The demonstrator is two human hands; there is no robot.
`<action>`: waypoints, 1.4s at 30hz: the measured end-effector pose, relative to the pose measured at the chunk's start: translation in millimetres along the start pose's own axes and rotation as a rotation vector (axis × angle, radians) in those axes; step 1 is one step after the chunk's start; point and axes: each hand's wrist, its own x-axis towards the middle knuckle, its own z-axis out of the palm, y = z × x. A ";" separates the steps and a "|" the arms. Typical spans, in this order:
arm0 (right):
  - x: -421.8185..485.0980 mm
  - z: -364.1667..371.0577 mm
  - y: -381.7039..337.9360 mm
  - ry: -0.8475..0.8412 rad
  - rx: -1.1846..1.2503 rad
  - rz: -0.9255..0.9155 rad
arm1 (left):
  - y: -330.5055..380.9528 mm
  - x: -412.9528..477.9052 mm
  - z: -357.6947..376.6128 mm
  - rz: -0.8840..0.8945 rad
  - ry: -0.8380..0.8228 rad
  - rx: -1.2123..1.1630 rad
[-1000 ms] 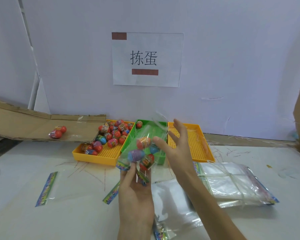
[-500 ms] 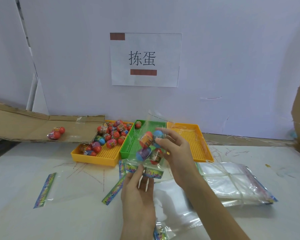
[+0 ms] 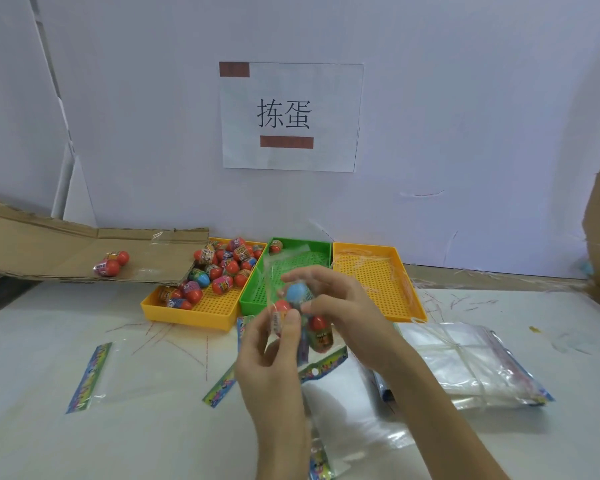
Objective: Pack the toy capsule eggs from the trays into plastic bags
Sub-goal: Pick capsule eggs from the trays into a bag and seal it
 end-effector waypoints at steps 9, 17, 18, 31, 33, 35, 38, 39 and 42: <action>-0.6 4.8 -2.9 0.172 -0.068 0.001 | -3.8 3.2 -5.2 0.021 0.106 0.005; -4.2 9.0 -7.6 0.071 -0.066 -0.024 | 4.2 8.9 -11.6 0.078 0.131 0.015; -4.4 10.6 -8.3 0.034 -0.075 -0.002 | 5.5 9.2 -12.5 0.093 0.132 0.022; 0.5 15.6 0.4 0.065 -0.096 -0.002 | 2.9 14.7 -17.2 0.027 0.116 0.044; 0.6 17.0 1.2 0.070 -0.093 -0.003 | 4.6 14.5 -16.5 0.008 0.113 0.032; 1.2 17.1 2.7 0.092 -0.084 0.010 | 6.4 14.5 -15.9 -0.022 0.083 0.022; 2.8 15.8 4.7 0.160 -0.058 0.022 | 8.9 14.7 -16.6 -0.068 -0.045 0.065; 3.2 15.4 4.9 0.193 -0.055 0.017 | 9.0 14.8 -17.1 -0.096 -0.101 0.086; 4.0 12.9 4.3 0.292 0.010 -0.017 | 6.7 14.5 -15.9 -0.185 -0.209 0.140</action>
